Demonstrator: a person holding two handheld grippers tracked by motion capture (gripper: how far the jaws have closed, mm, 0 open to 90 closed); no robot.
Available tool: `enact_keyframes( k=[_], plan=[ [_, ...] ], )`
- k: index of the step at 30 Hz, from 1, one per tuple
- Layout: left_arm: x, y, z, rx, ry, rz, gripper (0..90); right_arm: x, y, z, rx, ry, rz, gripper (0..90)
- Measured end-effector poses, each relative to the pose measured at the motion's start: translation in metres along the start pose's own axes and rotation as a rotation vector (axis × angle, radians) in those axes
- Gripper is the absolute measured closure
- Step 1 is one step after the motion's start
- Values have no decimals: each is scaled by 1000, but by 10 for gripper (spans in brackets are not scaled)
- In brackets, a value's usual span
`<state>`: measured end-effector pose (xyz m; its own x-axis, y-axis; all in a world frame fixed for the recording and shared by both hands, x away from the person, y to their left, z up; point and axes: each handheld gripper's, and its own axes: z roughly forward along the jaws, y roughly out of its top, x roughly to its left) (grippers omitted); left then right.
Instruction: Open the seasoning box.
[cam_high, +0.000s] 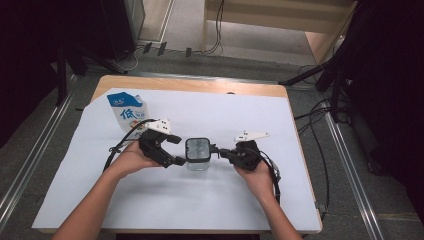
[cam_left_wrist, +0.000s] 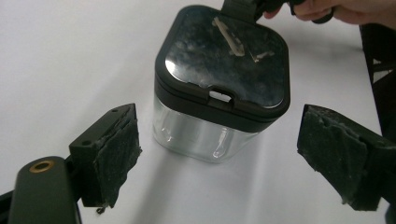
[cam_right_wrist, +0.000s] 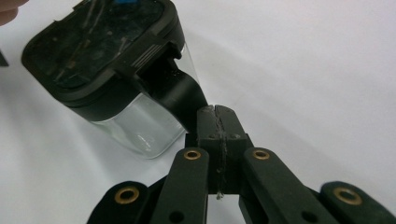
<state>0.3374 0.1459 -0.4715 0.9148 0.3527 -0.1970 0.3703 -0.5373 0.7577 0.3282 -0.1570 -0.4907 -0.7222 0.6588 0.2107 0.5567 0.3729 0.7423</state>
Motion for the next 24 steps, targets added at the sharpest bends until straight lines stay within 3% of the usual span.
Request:
enact_keyframes(
  k=[16,21,24],
  plan=[
    [1,-2,22,2,-20,18,133,0,-2,0,-6,-2,17,900],
    [3,-4,28,-9,-21,-9,146,1,-3,0,-9,-3,19,900],
    [3,-5,29,-10,-18,-1,148,1,-3,0,-12,-6,17,900]
  ],
)
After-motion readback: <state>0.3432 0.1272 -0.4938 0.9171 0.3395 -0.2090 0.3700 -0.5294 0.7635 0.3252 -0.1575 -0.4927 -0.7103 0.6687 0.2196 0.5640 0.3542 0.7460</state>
